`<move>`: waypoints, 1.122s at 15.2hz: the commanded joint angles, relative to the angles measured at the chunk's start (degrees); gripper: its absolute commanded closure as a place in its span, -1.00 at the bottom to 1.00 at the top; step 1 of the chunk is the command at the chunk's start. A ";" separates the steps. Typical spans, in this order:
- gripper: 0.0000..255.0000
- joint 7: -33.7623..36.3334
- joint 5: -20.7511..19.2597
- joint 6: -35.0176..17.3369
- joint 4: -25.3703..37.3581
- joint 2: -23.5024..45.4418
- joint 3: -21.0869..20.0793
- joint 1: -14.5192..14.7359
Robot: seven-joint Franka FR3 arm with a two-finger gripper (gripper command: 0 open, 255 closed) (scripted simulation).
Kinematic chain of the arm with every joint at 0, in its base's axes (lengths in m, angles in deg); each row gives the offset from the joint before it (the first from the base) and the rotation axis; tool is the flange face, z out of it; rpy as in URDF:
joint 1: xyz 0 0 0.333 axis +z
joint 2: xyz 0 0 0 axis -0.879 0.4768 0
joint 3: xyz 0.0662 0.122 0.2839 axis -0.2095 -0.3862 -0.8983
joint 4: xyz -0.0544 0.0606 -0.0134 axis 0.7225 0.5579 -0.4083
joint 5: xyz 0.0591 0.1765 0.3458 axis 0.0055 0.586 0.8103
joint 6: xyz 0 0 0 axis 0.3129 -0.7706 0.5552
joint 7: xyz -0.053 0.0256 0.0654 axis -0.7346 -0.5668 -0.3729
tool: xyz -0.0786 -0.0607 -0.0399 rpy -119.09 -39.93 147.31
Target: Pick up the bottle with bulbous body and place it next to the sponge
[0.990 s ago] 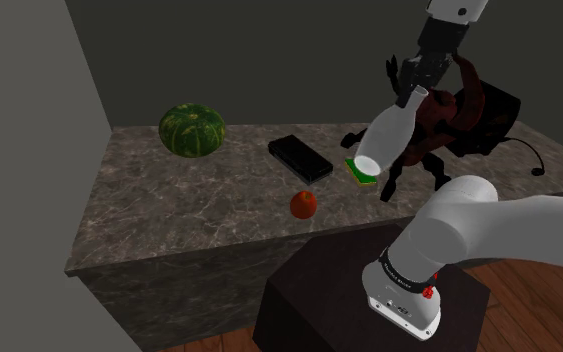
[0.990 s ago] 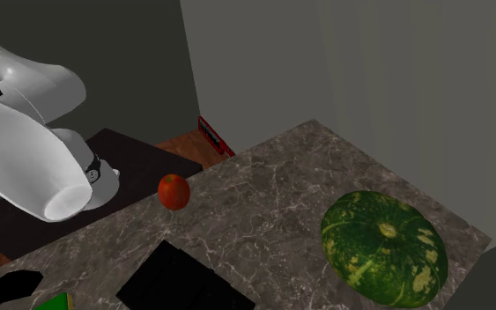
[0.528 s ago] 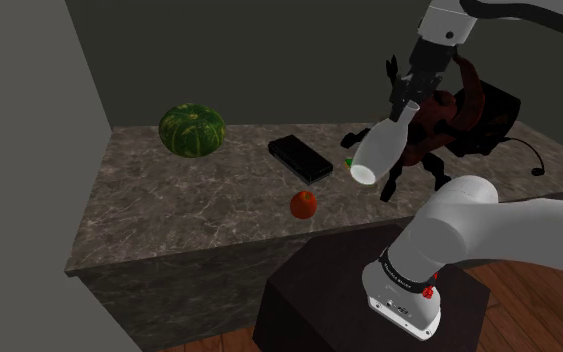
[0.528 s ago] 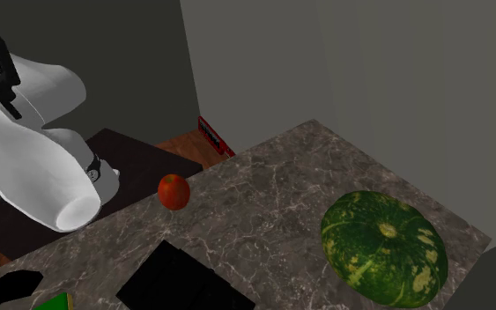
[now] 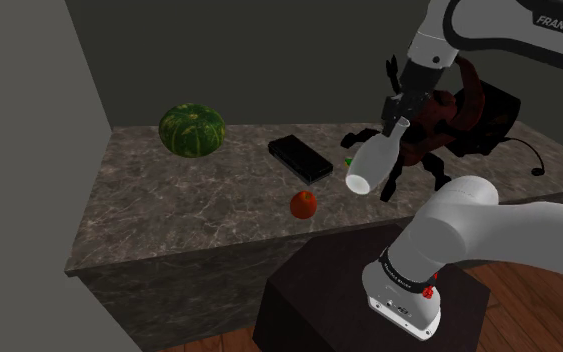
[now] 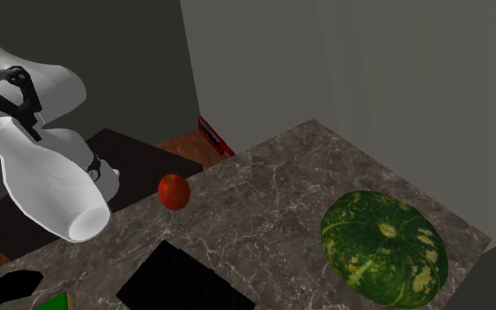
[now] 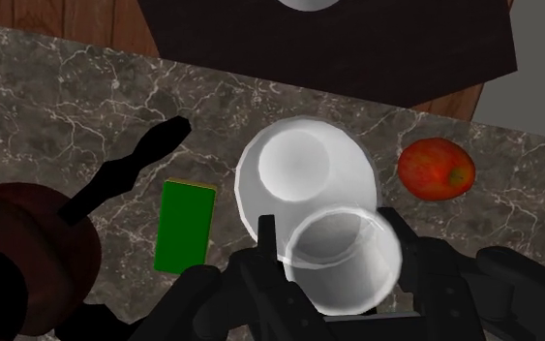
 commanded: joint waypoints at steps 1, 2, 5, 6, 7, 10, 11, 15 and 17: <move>1.00 0.05 -0.26 -1.32 -1.73 -0.45 0.25 -0.13; 1.00 0.07 -0.39 -1.96 -2.59 -0.68 0.38 -0.20; 1.00 0.14 -0.81 -3.90 -5.16 -1.29 0.78 -0.43; 1.00 0.16 -0.96 -4.56 -6.00 -1.48 0.93 -0.51; 1.00 0.18 -1.11 -5.22 -6.84 -1.65 1.07 -0.59; 1.00 0.24 -1.59 -7.25 -9.31 -2.08 1.53 -0.85; 1.00 0.25 -1.76 -7.94 -10.12 -2.20 1.69 -0.94; 1.00 0.32 -2.48 -10.77 -13.29 -2.52 2.38 -1.32; 1.00 0.32 -2.58 -11.14 -13.70 -2.55 2.47 -1.38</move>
